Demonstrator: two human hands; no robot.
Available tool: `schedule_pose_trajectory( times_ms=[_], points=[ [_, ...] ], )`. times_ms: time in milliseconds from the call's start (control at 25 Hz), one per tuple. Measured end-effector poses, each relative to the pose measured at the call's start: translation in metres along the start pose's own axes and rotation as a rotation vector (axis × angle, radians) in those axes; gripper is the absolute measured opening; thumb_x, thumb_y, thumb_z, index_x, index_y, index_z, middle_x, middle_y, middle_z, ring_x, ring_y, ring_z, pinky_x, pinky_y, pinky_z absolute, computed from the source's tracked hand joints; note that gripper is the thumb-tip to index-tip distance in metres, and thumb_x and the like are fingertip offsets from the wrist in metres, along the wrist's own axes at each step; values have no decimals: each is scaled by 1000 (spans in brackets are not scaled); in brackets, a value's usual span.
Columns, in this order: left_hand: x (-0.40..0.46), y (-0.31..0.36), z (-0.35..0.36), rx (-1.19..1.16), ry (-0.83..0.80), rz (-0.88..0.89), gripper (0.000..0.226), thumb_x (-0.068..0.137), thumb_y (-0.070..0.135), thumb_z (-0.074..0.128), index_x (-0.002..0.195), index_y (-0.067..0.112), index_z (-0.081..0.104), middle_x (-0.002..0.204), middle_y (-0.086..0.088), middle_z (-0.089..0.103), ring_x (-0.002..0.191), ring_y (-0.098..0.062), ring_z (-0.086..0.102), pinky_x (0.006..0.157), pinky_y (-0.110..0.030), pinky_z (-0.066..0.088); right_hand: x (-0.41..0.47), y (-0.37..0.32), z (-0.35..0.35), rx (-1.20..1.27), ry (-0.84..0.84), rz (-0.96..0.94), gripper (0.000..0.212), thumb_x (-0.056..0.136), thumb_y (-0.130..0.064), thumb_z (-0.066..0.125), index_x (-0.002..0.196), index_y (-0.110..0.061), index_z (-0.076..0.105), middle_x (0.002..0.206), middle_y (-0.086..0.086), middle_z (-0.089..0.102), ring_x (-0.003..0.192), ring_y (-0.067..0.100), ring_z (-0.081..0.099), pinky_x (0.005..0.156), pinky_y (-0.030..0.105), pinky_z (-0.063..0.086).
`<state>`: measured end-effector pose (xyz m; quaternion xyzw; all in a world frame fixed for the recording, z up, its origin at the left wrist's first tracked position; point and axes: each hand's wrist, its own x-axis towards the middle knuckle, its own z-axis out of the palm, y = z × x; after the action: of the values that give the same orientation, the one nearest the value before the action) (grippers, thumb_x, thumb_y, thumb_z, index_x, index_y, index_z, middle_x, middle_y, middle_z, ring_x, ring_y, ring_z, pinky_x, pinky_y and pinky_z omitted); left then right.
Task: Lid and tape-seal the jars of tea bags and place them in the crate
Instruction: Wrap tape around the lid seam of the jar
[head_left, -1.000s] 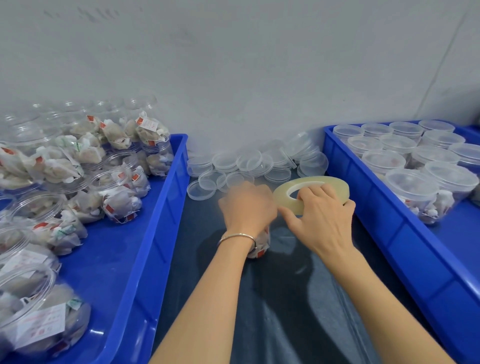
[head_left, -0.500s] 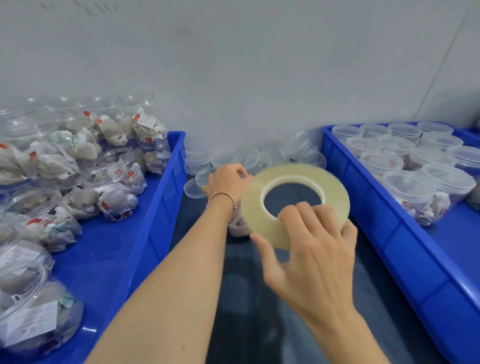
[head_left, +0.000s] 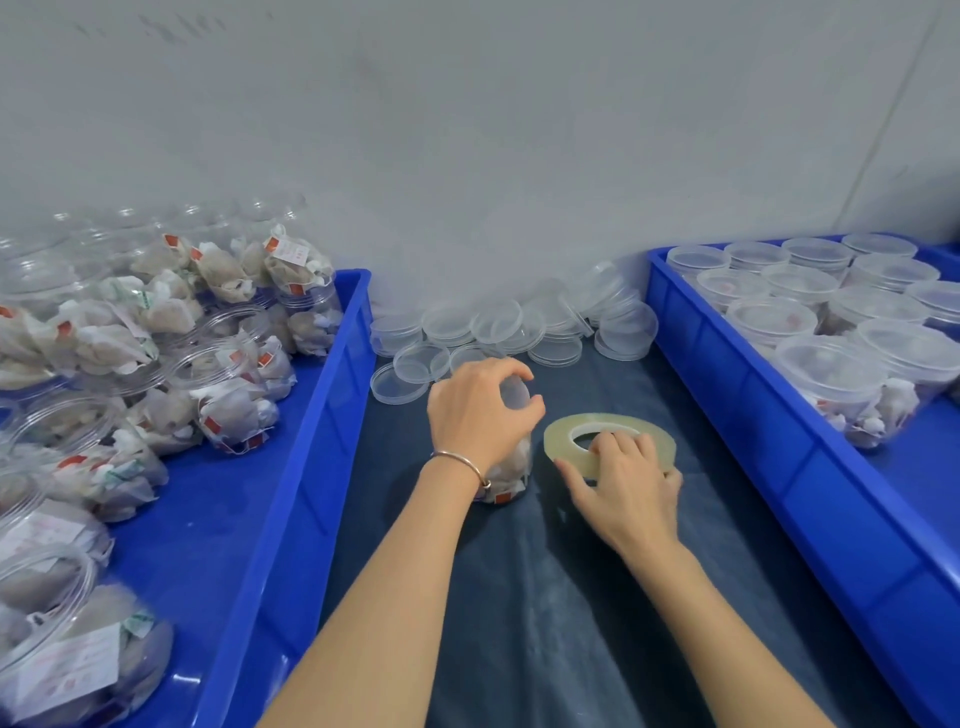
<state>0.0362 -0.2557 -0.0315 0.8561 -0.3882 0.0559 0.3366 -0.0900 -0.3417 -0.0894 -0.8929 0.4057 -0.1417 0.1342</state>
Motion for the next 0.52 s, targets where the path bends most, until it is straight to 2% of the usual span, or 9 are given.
schedule_pose_trajectory(
  times_ms=[200, 320, 400, 440, 520],
  points=[
    [-5, 8, -4, 69, -33, -75, 10, 80, 35, 61, 89, 30, 63, 94, 14, 64, 96, -12, 55, 92, -42, 39, 8, 6, 10, -162, -148, -49, 40, 94, -54, 39, 115, -21, 48, 123, -7, 47, 125, 14, 33, 107, 62, 21],
    [-5, 17, -2, 146, -48, -136, 9, 82, 28, 59, 91, 26, 61, 90, 10, 62, 95, -17, 54, 92, -44, 36, 1, 10, 17, -124, -79, -80, 46, 92, -46, 46, 132, -25, 39, 133, -4, 37, 130, 15, 30, 109, 59, 18],
    [-6, 20, -5, 155, -40, -150, 10, 83, 29, 59, 92, 26, 61, 90, 8, 63, 96, -18, 55, 86, -40, 36, -2, 6, 19, 94, 24, -185, 61, 86, -43, 57, 139, -23, 35, 137, -3, 37, 132, 16, 29, 109, 48, 24],
    [-8, 21, -6, 141, -32, -140, 10, 83, 31, 59, 91, 25, 62, 90, 8, 64, 97, -18, 55, 85, -38, 38, -1, 1, 18, 276, 12, -285, 69, 81, -42, 65, 140, -21, 35, 137, -3, 39, 131, 14, 32, 109, 39, 29],
    [-16, 21, -9, 97, -40, -78, 13, 84, 38, 59, 90, 27, 62, 93, 10, 64, 103, -16, 54, 88, -38, 40, 0, -18, 12, 633, -147, -464, 79, 69, -39, 76, 136, -26, 35, 131, -10, 45, 123, 5, 41, 101, 26, 37]
  ],
)
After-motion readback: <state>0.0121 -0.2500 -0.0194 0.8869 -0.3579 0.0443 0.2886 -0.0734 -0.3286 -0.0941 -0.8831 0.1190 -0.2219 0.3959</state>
